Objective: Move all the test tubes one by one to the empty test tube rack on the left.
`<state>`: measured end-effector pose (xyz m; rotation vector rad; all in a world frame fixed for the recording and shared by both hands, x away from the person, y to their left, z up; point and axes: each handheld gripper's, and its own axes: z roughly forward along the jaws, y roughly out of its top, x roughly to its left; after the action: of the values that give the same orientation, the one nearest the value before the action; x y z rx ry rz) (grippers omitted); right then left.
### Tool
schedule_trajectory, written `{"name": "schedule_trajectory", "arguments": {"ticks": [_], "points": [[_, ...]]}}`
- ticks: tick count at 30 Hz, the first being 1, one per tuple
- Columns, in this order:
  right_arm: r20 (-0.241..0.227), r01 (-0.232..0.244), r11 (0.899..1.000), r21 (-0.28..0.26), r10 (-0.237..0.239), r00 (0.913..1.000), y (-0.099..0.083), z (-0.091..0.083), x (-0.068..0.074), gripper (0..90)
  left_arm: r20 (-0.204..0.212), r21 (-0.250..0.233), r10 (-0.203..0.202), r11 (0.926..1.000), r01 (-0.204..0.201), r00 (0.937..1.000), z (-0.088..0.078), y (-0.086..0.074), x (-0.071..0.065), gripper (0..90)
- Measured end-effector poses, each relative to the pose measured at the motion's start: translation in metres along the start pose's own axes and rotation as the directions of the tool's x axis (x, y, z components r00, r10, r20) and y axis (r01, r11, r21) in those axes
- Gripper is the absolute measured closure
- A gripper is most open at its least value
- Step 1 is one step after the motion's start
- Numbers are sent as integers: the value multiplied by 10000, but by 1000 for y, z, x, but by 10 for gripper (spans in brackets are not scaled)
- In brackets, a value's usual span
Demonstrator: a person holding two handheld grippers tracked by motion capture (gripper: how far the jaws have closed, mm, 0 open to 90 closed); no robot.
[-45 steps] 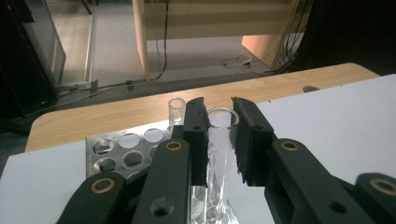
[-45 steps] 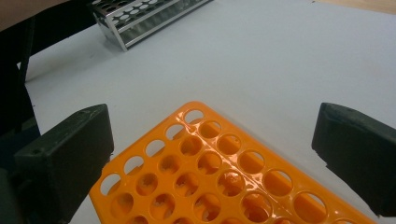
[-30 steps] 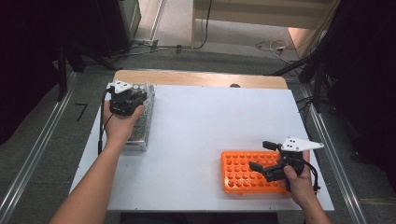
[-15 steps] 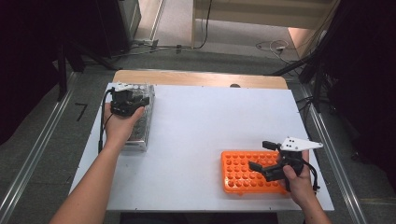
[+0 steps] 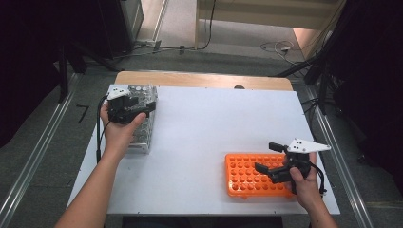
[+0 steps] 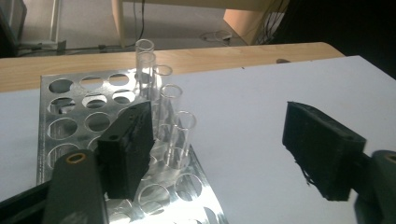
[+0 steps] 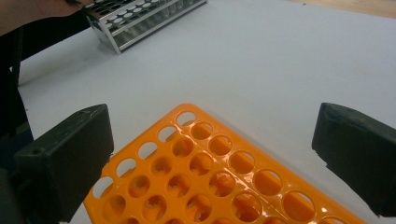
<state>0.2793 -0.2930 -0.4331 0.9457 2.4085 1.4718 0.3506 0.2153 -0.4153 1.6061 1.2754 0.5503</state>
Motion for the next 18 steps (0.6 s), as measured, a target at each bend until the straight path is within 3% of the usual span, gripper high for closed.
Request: {"name": "schedule_trajectory", "arguments": {"ticks": [8,18], "points": [[70,-65,10000,-26,65,10000,-1,-1,-3,0,788,-364,420,9986,-392,9960,-18,-8,-20,105],[139,-120,9999,-59,121,9998,-2,-3,-6,0,1634,-764,887,9941,-770,9826,-41,-17,-42,39]]}}
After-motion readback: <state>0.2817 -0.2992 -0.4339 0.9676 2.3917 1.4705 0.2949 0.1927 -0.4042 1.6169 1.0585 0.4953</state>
